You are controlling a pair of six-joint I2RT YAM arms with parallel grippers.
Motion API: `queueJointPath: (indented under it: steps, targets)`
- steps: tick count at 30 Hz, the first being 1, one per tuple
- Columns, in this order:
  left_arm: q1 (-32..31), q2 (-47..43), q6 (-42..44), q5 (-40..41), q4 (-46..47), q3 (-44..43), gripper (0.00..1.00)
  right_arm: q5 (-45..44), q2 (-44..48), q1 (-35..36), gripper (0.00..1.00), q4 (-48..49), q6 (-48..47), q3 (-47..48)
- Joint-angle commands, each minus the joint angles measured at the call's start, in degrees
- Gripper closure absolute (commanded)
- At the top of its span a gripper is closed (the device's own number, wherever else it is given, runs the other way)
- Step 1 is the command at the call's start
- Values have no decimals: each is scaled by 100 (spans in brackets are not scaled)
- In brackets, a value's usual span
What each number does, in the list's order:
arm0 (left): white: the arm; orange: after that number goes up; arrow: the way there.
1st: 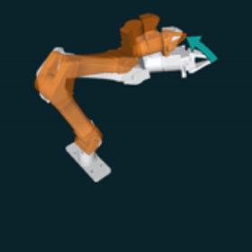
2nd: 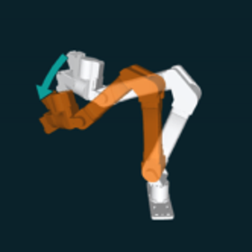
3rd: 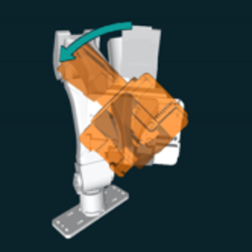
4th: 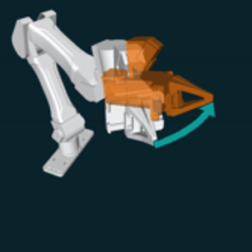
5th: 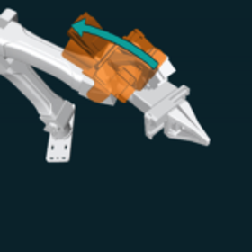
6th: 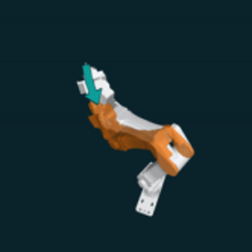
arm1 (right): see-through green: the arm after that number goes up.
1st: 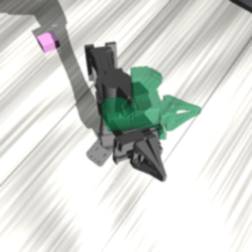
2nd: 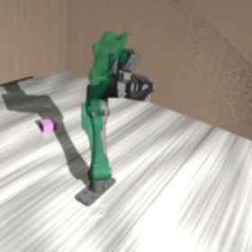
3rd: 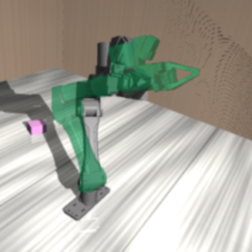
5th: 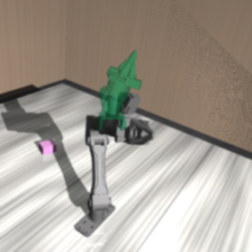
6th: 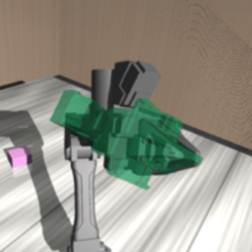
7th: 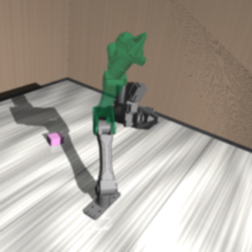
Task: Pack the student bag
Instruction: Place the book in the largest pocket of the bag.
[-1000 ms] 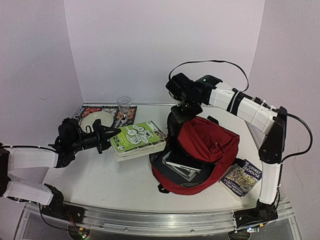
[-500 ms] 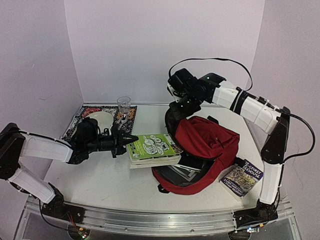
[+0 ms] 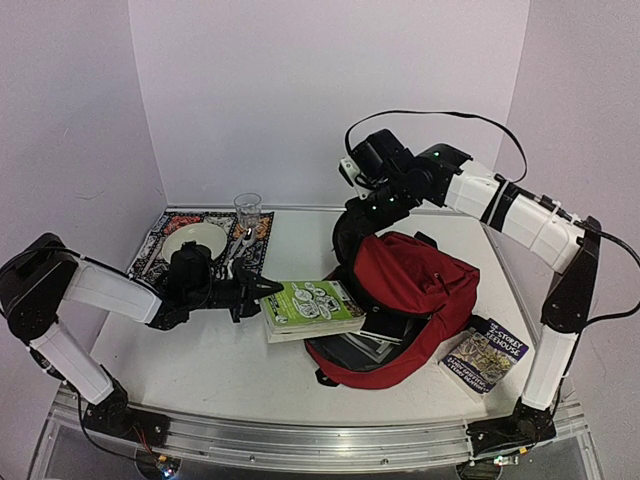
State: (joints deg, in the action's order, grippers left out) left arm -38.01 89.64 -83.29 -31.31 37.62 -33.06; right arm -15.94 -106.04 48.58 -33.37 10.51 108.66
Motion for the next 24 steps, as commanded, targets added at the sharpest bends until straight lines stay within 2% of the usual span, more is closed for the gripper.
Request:
queueJointPath:
  steps: [1, 13, 24]
  targets:
    - [-116, 290, 169, 200, 516, -532, 100, 282, 211, -12, 100, 397, -93, -30]
    - [-1091, 1160, -188, 1555, 513, -1589, 100, 877, 353, 0, 100, 563, 84, -274]
    - [-1590, 1710, -186, 3399, 517, -2302, 100, 1014, 387, 2, 100, 665, 258, -183]
